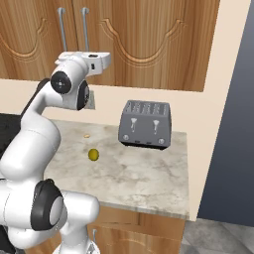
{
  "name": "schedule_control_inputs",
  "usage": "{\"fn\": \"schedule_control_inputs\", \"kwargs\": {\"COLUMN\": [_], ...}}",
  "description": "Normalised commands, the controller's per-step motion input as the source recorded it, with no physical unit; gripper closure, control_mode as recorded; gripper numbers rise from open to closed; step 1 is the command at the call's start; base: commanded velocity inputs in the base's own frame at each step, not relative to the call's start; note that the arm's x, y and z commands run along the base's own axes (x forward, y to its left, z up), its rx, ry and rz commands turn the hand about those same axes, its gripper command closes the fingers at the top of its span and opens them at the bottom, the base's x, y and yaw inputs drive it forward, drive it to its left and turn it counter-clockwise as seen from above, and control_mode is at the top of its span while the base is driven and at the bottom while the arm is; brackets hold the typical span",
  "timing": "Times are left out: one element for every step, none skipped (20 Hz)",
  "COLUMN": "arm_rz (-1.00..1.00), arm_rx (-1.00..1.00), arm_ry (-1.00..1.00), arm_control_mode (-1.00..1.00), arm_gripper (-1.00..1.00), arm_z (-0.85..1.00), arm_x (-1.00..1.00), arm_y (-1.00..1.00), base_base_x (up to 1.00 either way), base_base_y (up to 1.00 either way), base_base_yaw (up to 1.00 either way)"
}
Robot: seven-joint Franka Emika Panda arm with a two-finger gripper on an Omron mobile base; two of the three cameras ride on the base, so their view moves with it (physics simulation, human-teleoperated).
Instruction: Pick the pan from the cabinet and place it on the stove. Then turn on the stove burner for the pan.
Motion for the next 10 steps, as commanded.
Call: {"fn": "schedule_control_inputs", "kwargs": {"arm_rz": [0.00,0.00,0.01,0.03,0.04,0.04,0.04,0.05,0.06,0.08], "arm_rx": [0.00,0.00,0.00,0.00,0.00,0.00,0.00,0.00,0.00,0.00], "arm_ry": [0.00,0.00,0.00,0.00,0.00,0.00,0.00,0.00,0.00,0.00], "arm_control_mode": [-1.00,-1.00,-1.00,-1.00,-1.00,-1.00,-1.00,-1.00,-1.00,-1.00], "arm_gripper": [1.00,1.00,1.00,1.00,1.00,1.00,1.00,1.00,1.00,1.00], "arm_z": [-0.10,-0.09,-0.11,-0.16,-0.18,-0.20,-0.15,-0.12,-0.11,-0.11], "arm_x": [0.00,0.00,0.00,-0.01,-0.02,-0.02,-0.06,-0.10,-0.14,-0.17], "arm_y": [0.01,0.00,0.00,0.00,0.00,0.00,-0.01,-0.02,-0.01,-0.05], "base_base_x": [0.00,0.00,0.00,0.00,0.00,0.00,0.00,0.00,0.00,0.00], "base_base_y": [0.00,0.00,0.00,0.00,0.00,0.00,0.00,0.00,0.00,0.00], "base_base_yaw": [0.00,0.00,0.00,0.00,0.00,0.00,0.00,0.00,0.00,0.00]}}
